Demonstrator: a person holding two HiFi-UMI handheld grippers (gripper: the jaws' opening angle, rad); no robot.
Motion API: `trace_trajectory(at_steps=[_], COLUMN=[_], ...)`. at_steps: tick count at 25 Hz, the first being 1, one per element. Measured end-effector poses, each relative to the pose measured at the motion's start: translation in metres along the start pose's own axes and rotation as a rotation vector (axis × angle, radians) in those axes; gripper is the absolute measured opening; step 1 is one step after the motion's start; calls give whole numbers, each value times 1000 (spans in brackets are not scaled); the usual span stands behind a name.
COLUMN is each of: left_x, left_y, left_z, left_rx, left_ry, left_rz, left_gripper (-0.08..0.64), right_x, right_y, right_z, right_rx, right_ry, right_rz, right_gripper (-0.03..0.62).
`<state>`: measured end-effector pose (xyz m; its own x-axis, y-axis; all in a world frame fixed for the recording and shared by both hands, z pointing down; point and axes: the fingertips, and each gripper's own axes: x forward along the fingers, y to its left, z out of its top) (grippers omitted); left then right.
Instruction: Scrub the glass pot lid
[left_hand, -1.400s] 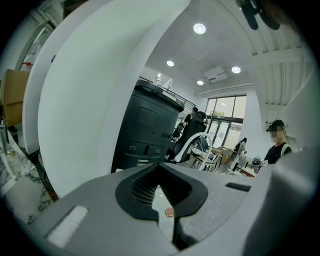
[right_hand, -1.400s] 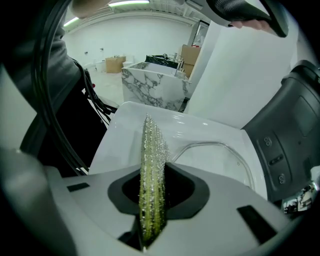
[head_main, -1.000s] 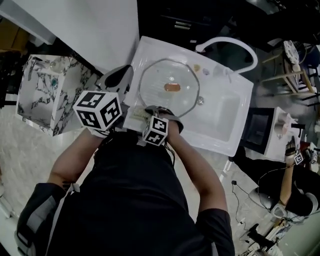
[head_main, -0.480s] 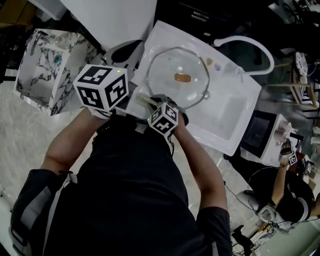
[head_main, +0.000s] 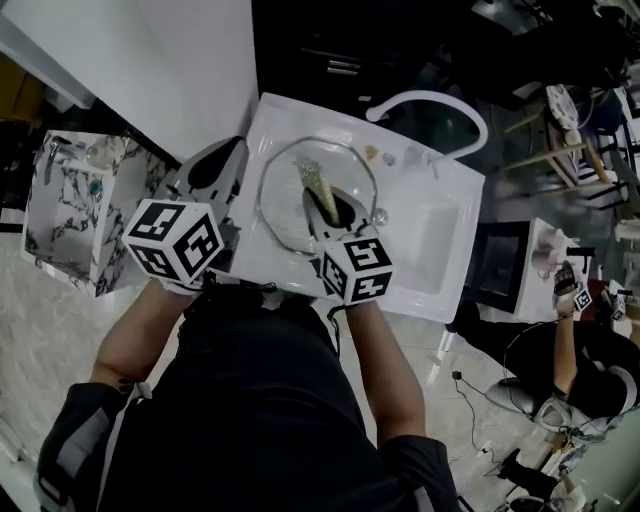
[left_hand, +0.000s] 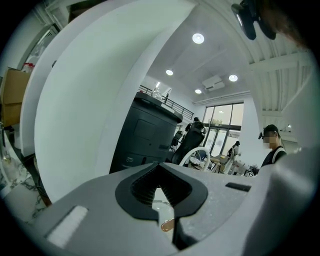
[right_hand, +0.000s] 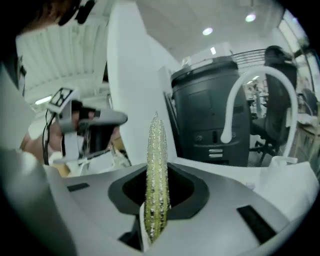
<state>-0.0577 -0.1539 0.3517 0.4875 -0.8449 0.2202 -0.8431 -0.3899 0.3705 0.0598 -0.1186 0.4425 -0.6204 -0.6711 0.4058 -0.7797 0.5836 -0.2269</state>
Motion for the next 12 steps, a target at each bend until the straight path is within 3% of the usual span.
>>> trace_trajectory(at_steps=[2,5,9,12], left_x=[2,0,-6,-11], left_y=[-13,-39,-70,-86], left_z=[5,18,50,66], left_rx=[-13,-6,129,215], left_ry=[-12,-56,-160,-218], left_rz=[-29,-71,-103,-121], left_gripper=[0,0,0,0], right_x=[-24,-63,-109,-134], right_y=[-12,-21,-23,-20], right_z=[39,83,133,158], right_rx=[83,118,71,-13], right_ry=[-140,-300,-471,-545], right_rz=[-46,-75,-125,-171], right_gripper=[66,66,66,66])
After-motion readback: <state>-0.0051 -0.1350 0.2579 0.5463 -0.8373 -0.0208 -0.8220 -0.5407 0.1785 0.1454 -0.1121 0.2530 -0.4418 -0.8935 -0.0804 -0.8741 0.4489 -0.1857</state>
